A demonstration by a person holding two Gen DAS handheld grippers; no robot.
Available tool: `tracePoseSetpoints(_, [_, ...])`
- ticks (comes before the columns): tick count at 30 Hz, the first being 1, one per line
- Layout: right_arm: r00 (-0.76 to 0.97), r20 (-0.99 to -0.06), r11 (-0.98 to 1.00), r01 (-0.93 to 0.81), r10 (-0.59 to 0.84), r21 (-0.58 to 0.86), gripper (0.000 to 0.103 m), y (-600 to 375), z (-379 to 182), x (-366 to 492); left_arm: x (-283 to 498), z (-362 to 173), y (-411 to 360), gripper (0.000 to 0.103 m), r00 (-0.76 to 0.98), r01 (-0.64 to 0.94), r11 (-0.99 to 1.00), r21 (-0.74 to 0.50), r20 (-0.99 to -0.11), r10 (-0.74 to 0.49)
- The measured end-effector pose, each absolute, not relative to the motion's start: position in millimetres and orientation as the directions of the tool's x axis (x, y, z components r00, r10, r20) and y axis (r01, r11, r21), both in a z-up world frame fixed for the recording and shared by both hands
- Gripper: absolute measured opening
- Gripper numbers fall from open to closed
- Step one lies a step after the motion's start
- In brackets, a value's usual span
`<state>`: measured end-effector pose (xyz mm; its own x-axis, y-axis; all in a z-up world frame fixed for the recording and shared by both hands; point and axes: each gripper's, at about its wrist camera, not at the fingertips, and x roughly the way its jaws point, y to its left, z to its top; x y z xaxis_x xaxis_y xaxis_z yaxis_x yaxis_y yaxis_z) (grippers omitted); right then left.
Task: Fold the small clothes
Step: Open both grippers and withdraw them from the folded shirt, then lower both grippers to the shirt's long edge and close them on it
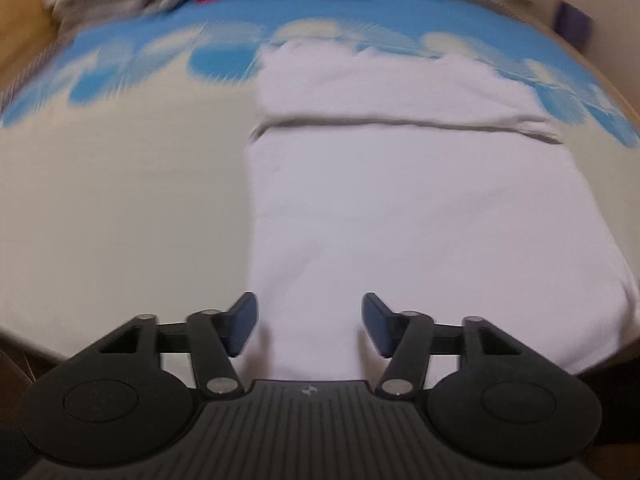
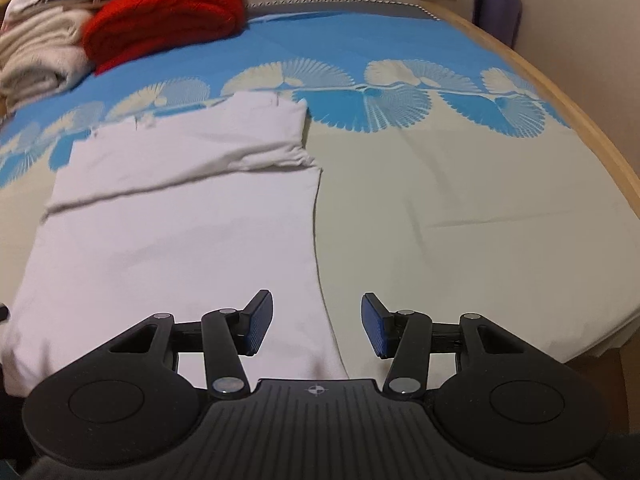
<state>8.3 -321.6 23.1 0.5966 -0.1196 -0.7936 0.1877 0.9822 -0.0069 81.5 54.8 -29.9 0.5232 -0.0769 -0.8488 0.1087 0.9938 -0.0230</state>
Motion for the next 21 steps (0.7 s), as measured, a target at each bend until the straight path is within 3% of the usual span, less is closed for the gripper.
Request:
tracePoseSetpoints(5, [0.484, -0.866, 0.971, 0.237, -0.123, -0.005, 0.051, -320, -5, 22, 98, -35, 84, 0.064, 0.474, 0.006, 0.995, -0.098, -0.876, -0.089])
tracePoseSetpoints(9, [0.493, -0.86, 0.979, 0.203, -0.13, -0.031, 0.052, -318, -26, 24, 101, -47, 87, 0.072, 0.426, -0.024, 0.996, -0.084, -0.902, -0.066])
tracePoseSetpoints(14, [0.41, -0.894, 0.967, 0.243, -0.179, -0.082, 0.052, -326, -54, 29, 105, -62, 90, 0.073, 0.381, -0.024, 0.999, -0.04, -0.924, -0.028])
tracePoseSetpoints(18, [0.403, -0.894, 0.963, 0.253, -0.193, -0.093, 0.066, -329, -59, 30, 105, -69, 85, 0.079, 0.374, 0.001, 1.0, -0.008, -0.927, -0.007])
tracePoseSetpoints(21, [0.394, -0.902, 0.956, 0.288, -0.174, -0.059, 0.067, -335, -60, 32, 105, -70, 83, 0.079, 0.377, 0.001, 1.0, -0.001, -0.926, -0.001])
